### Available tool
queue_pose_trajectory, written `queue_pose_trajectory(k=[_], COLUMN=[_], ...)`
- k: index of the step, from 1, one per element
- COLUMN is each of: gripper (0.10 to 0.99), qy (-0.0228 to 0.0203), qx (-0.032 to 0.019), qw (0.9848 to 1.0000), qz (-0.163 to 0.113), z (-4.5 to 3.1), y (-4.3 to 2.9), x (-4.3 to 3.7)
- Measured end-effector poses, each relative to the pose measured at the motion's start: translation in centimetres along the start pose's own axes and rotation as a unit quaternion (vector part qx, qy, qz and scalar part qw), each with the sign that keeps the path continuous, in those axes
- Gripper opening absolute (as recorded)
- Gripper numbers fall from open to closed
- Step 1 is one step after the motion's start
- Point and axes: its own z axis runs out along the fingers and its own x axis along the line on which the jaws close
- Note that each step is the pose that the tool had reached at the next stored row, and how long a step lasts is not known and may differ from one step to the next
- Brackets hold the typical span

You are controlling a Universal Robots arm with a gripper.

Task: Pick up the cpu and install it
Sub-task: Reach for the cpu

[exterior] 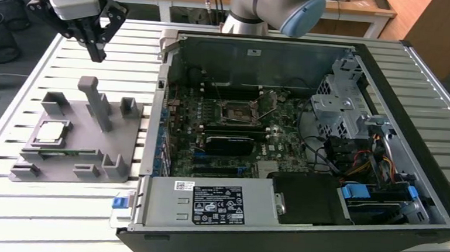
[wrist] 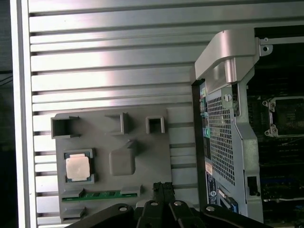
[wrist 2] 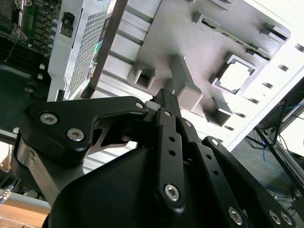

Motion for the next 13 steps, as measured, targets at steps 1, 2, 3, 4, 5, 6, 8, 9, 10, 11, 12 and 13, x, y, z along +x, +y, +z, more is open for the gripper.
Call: queue_pose_trajectory(k=[1,2,3,4,5,6,8,9,10,11,12,13], gripper=[0.106,0.106,0.106,0.106,0.106,0.106,0.106,0.106,0.106,0.106,0.106,0.106], qy=[0.0001,0.0001,0.0002,0.0003,0.0003,0.0004,0.0005,0.0006,0.0007,0.0009,0.0010,0.0010], qx=[0.0000,0.0000,0.0000,0.0000,0.0000,0.0000,0.0000,0.0000,0.0001,0.0001,0.0001,0.0001], qw=[1.0000,1.0000,1.0000,1.0000,1.0000,1.0000,1.0000,1.0000,1.0000,1.0000,1.0000,1.0000], qz=[0.000,0.000,0.000,0.000,0.000,0.000,0.000,0.000,0.000,0.000,0.000,0.000], z=[0.01,0.02,0.02,0.03,0.04,0.05,0.07,0.08,0.09,0.10,0.12,0.14], y=[-0.01,-0.02,-0.02,-0.03,-0.04,-0.05,-0.06,-0.06,-0.07,-0.08,-0.09,-0.10], x=[0.10,0.20,0.29,0.39,0.47,0.56,0.73,0.80,0.88,0.99,1.08,1.22])
